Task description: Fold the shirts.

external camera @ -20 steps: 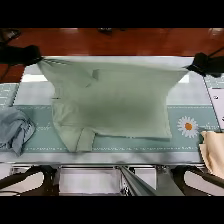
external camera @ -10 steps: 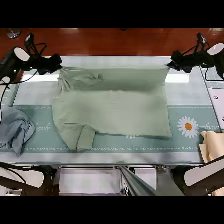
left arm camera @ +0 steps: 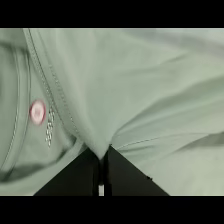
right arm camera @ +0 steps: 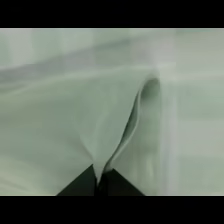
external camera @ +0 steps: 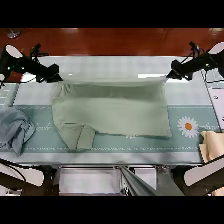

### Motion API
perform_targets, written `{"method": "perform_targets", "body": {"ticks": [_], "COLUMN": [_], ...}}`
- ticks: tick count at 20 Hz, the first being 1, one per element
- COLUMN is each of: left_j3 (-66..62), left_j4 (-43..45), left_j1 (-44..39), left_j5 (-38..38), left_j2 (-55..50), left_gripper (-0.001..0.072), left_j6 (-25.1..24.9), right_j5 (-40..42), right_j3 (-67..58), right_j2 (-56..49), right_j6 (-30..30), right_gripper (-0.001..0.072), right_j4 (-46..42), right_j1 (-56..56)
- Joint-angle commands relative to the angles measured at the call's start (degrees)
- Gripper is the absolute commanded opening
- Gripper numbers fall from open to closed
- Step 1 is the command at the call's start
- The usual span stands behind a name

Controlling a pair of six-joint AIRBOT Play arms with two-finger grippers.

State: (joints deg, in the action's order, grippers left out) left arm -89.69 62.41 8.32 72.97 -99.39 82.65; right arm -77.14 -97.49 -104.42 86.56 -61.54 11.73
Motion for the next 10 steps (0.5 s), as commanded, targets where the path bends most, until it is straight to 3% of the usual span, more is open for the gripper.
{"method": "perform_targets", "body": {"ticks": [1, 10], "left_j3": [2.08, 4.74], "left_j4": [1.9, 3.72], "left_j1": [1.18, 0.61], "left_j5": [10.56, 7.45], "left_j2": [-0.31, -1.81], "left_gripper": [0.0029, 0.0029], "left_j6": [-4.0, -3.98], "right_j5": [-9.75, -4.26], "right_j3": [2.6, 6.21], "right_j2": [0.13, 0.0], "right_j6": [1.31, 3.98], "right_gripper": [0.0044, 0.0046], "right_j4": [-12.66, -12.85], "right_j1": [-2.32, -5.86]}}
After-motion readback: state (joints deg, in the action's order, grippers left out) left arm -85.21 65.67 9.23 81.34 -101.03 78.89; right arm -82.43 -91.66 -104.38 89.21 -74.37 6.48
